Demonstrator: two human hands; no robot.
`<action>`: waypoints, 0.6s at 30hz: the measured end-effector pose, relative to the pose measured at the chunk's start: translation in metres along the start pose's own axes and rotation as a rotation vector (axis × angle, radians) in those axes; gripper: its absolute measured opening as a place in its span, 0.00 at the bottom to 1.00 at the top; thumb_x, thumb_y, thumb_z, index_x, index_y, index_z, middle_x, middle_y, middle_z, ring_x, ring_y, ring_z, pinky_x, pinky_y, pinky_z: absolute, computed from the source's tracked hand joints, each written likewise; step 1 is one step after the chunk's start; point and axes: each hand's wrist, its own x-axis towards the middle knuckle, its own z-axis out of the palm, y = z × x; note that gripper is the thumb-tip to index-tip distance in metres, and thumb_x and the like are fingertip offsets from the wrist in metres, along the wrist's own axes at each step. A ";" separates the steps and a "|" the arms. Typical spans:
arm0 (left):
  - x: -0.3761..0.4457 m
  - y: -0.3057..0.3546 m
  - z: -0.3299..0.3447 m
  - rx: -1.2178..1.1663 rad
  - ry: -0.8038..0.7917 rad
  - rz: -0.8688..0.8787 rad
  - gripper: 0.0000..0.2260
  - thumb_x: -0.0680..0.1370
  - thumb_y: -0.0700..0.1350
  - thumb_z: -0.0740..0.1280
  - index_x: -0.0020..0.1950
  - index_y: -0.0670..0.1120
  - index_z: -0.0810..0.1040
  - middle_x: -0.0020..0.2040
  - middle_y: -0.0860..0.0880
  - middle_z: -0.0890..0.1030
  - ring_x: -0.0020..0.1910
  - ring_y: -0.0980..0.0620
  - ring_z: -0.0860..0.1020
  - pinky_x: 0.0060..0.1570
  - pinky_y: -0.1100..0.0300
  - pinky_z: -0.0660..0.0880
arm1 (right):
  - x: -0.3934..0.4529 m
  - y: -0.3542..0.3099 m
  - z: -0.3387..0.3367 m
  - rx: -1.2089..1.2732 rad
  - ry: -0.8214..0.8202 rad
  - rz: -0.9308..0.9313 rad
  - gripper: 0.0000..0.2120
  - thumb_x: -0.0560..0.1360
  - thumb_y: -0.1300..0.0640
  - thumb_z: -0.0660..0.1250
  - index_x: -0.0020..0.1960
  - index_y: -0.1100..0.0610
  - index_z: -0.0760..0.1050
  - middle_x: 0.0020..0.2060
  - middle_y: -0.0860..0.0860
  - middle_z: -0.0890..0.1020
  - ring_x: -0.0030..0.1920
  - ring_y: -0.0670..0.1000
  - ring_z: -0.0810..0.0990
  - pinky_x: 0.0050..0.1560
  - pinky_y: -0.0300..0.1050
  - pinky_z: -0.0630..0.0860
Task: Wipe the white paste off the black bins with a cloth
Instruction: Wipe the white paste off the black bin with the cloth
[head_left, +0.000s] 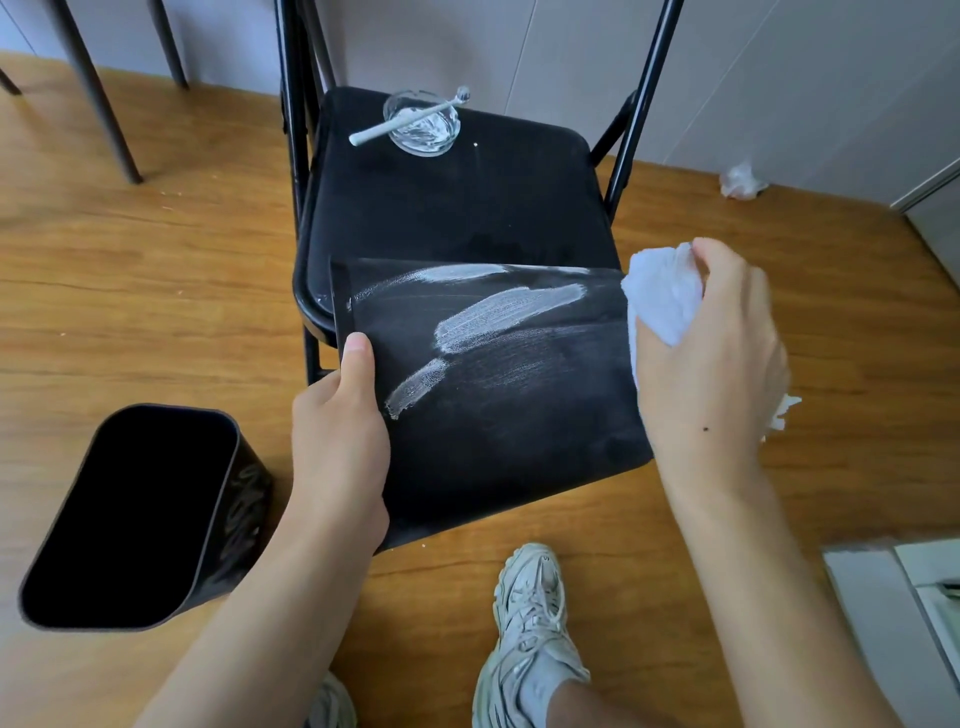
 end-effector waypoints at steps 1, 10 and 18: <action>0.000 0.000 0.000 0.003 0.004 -0.002 0.16 0.80 0.61 0.60 0.47 0.49 0.74 0.43 0.48 0.73 0.42 0.49 0.72 0.46 0.52 0.70 | -0.001 0.000 0.004 -0.007 -0.009 -0.005 0.20 0.75 0.54 0.68 0.65 0.57 0.70 0.56 0.55 0.77 0.52 0.55 0.77 0.42 0.45 0.72; 0.001 -0.001 -0.001 0.028 0.019 0.017 0.15 0.80 0.61 0.61 0.47 0.50 0.73 0.43 0.49 0.72 0.42 0.50 0.70 0.45 0.54 0.66 | -0.023 -0.017 0.023 0.144 -0.109 -0.156 0.19 0.68 0.43 0.74 0.48 0.57 0.76 0.38 0.49 0.80 0.35 0.49 0.76 0.29 0.35 0.62; 0.001 0.000 -0.001 0.026 0.014 0.003 0.18 0.80 0.62 0.60 0.46 0.48 0.74 0.43 0.48 0.71 0.41 0.49 0.69 0.44 0.54 0.65 | -0.016 0.002 0.018 0.311 0.013 -0.134 0.18 0.75 0.42 0.62 0.34 0.48 0.57 0.25 0.42 0.60 0.25 0.41 0.63 0.26 0.31 0.55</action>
